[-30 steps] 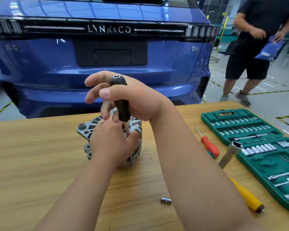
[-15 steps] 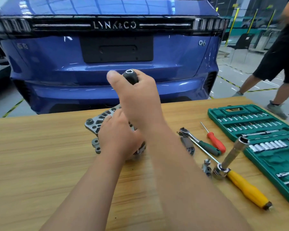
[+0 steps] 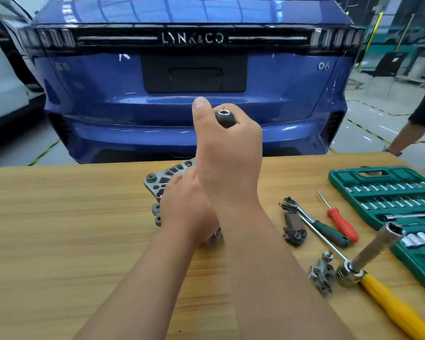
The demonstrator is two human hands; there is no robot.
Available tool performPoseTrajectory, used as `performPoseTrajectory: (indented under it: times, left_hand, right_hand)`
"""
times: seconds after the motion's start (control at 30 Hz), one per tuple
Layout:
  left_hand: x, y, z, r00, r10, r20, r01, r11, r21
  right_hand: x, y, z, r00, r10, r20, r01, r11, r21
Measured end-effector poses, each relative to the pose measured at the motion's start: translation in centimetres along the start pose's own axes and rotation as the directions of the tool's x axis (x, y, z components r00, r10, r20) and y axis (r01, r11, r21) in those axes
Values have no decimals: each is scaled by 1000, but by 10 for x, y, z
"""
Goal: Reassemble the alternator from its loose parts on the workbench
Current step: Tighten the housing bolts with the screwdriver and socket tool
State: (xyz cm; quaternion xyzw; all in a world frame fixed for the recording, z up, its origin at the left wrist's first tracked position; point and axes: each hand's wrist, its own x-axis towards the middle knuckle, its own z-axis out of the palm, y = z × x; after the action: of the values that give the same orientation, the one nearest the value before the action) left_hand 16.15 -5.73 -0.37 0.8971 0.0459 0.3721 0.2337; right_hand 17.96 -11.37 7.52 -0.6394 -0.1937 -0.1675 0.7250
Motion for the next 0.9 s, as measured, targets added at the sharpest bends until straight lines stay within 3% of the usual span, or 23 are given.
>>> performPoseTrajectory:
  times: [0.03, 0.1, 0.13, 0.17, 0.2, 0.23, 0.3, 0.33, 0.37, 0.4, 0.47, 0.5, 0.53, 0.57, 0.63, 0.7, 0.77, 0.83, 0.9]
  left_hand:
    - [0, 1, 0, 1000, 0, 15, 0, 1000, 14]
    - [2, -1, 4, 998, -13, 61, 9, 997, 71]
    - [3, -3, 7, 997, -27, 67, 21, 996, 91]
    - [4, -6, 8, 997, -21, 75, 13, 994, 110]
    - [5, -9, 10, 997, -9, 80, -1, 992, 125]
    - [5, -12, 9, 996, -1, 90, -11, 991, 136]
    - [4, -16, 7, 994, 3, 112, -18, 992, 127]
    - [5, -17, 6, 995, 14, 100, -26, 992, 121]
    - [5, -15, 6, 996, 19, 86, -29, 993, 114]
    - [5, -13, 6, 996, 13, 90, -22, 994, 109]
    - [4, -6, 8, 997, -25, 74, 19, 997, 76]
    - [2, -2, 8, 996, -73, 44, 72, 997, 17]
    - [0, 3, 7, 990, -140, 23, 141, 988, -56]
    - [0, 7, 6, 981, -190, 31, 192, 975, -113]
    - [-1, 9, 5, 985, -174, 17, 175, 978, -116]
    - [1, 6, 5, 995, -88, 51, 86, 996, 29]
    - [3, 0, 6, 992, -41, 123, 26, 992, 124]
    - [3, -6, 4, 991, -34, 131, 19, 993, 114]
    - [3, -10, 2, 988, -39, 148, 26, 996, 87]
  right_hand:
    - [1, 2, -1, 1000, -14, 25, 14, 1000, -11]
    - [16, 2, -14, 959, 43, 281, -48, 999, 10]
    - [28, 0, -24, 859, 70, 506, -100, 995, 32]
    - [41, -1, -30, 713, 85, 696, -176, 982, 61]
    - [51, -1, -33, 573, 87, 815, -243, 968, 67]
    - [57, 0, -32, 451, 67, 890, -305, 949, 83]
    - [55, -2, -23, 339, -3, 941, -385, 912, 141]
    - [51, -2, -19, 367, 3, 930, -427, 889, 166]
    - [48, 0, -17, 450, 58, 891, -449, 877, 170]
    - [42, 3, -17, 584, 121, 802, -422, 890, 173]
    - [26, 7, -15, 886, 167, 433, -260, 951, 167]
    - [17, 7, -10, 969, 131, 208, -158, 981, 116]
    - [9, 5, -5, 997, 63, 34, -64, 997, 33]
    - [3, 3, 0, 998, -1, -57, -1, 999, -34]
    - [1, 5, -2, 999, -26, -27, 24, 998, -50]
    - [17, 6, -19, 955, 41, 292, -53, 998, 33]
    - [39, 3, -32, 704, 81, 706, -209, 973, 96]
    - [52, 0, -32, 455, 76, 887, -368, 923, 110]
    - [48, -1, -25, 396, 39, 918, -445, 882, 155]
